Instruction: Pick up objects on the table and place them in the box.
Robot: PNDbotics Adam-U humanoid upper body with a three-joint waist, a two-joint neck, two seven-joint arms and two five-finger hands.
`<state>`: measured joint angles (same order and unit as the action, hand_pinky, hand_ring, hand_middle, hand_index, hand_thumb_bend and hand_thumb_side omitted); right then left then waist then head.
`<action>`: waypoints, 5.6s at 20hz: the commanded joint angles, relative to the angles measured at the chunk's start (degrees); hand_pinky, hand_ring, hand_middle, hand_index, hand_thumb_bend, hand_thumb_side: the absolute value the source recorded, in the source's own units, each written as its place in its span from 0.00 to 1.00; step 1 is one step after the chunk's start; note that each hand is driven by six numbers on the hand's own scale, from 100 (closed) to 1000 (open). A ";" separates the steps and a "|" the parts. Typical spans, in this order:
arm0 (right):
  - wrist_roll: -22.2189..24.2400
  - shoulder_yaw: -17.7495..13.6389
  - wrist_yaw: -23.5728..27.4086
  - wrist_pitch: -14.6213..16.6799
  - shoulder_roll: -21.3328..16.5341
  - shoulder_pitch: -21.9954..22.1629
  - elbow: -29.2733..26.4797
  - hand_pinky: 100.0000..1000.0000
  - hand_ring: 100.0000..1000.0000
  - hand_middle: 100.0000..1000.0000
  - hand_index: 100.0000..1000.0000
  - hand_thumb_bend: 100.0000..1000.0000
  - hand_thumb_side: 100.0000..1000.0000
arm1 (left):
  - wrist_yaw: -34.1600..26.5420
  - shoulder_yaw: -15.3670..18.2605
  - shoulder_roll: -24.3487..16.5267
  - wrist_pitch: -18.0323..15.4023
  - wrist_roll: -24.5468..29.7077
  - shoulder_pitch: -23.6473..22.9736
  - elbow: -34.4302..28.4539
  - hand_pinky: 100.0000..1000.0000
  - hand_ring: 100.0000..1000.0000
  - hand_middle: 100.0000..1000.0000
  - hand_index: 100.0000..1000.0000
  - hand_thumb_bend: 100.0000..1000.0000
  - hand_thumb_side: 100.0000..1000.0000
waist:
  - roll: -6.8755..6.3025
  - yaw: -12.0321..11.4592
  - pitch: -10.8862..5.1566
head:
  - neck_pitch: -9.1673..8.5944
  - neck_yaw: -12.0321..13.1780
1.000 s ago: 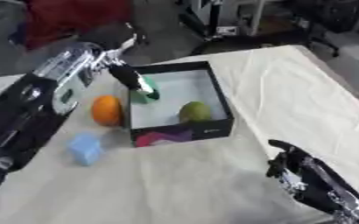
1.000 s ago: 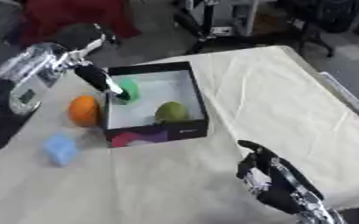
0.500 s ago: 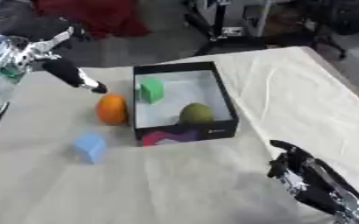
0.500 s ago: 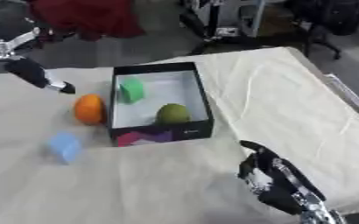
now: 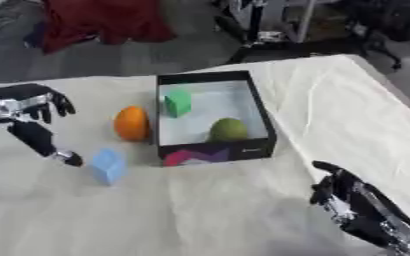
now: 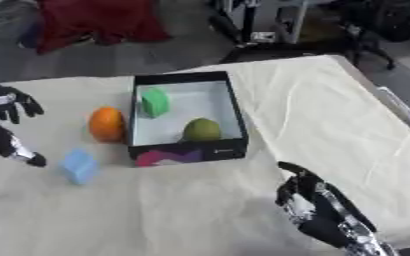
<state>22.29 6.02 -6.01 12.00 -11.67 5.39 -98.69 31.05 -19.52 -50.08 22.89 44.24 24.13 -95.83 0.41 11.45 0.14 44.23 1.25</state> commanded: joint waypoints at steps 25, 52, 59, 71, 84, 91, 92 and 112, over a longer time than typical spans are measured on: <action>0.09 -0.10 0.05 -0.02 -0.96 -0.59 -0.71 0.82 0.51 0.43 0.92 0.00 0.41 | 7.38 -3.45 6.44 7.15 -1.07 0.23 6.32 0.63 0.56 0.65 0.77 0.77 0.27 | -0.68 0.78 -0.52 | -0.11 -2.23; 0.17 0.00 0.30 -0.01 -0.93 -0.57 -0.75 0.82 0.51 0.43 0.92 0.00 0.41 | 13.82 -5.46 12.14 8.20 -7.67 2.22 7.21 0.46 0.38 0.44 0.62 0.25 0.14 | -0.36 0.87 -0.74 | -0.11 -2.87; 0.16 -0.03 0.27 -0.05 -0.91 -0.26 -0.65 0.82 0.51 0.43 0.92 0.00 0.41 | 18.72 -0.13 11.27 9.34 -8.89 8.11 -1.29 0.47 0.38 0.44 0.63 0.34 0.23 | -0.37 0.49 -1.01 | -0.11 -2.80; 0.48 0.37 0.60 -0.02 -0.82 -0.42 -0.59 0.82 0.51 0.43 0.92 0.00 0.41 | 34.15 -6.92 28.07 5.81 -2.30 26.74 14.85 0.53 0.44 0.51 0.68 0.59 0.29 | 0.08 2.60 -1.26 | -0.11 -2.54; 0.81 0.55 1.04 -0.19 -0.56 -0.80 -0.61 0.82 0.51 0.43 0.92 0.00 0.41 | 31.95 -2.87 33.85 6.64 -18.48 26.99 27.95 0.62 0.57 0.66 0.81 1.00 0.39 | 0.35 3.13 -1.05 | -0.11 -3.77; 0.66 0.36 0.79 -0.25 -0.66 -0.53 -0.57 0.82 0.51 0.43 0.92 0.00 0.41 | 29.78 1.35 24.88 8.74 -10.90 28.04 23.94 0.66 0.59 0.68 0.81 0.91 0.33 | 0.22 2.20 -1.27 | -0.11 -4.18; 0.63 0.35 0.77 -0.25 -0.69 -0.51 -0.58 0.82 0.51 0.43 0.92 0.00 0.41 | 30.23 1.78 24.21 8.84 -8.71 28.18 25.89 0.66 0.60 0.68 0.81 0.88 0.31 | 0.20 2.16 -1.30 | -0.11 -4.29; 0.73 0.39 0.88 -0.20 -0.42 -0.69 -0.70 0.82 0.51 0.43 0.92 0.00 0.41 | 29.67 6.36 33.35 6.45 -20.27 25.52 49.88 0.49 0.40 0.43 0.57 0.44 0.16 | 0.67 2.47 -0.95 | -0.11 -4.40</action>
<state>22.97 6.72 -5.25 11.81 -11.81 5.10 -98.68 60.47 -13.48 -16.00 29.20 25.90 48.84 -45.49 0.34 13.82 0.13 44.23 -3.09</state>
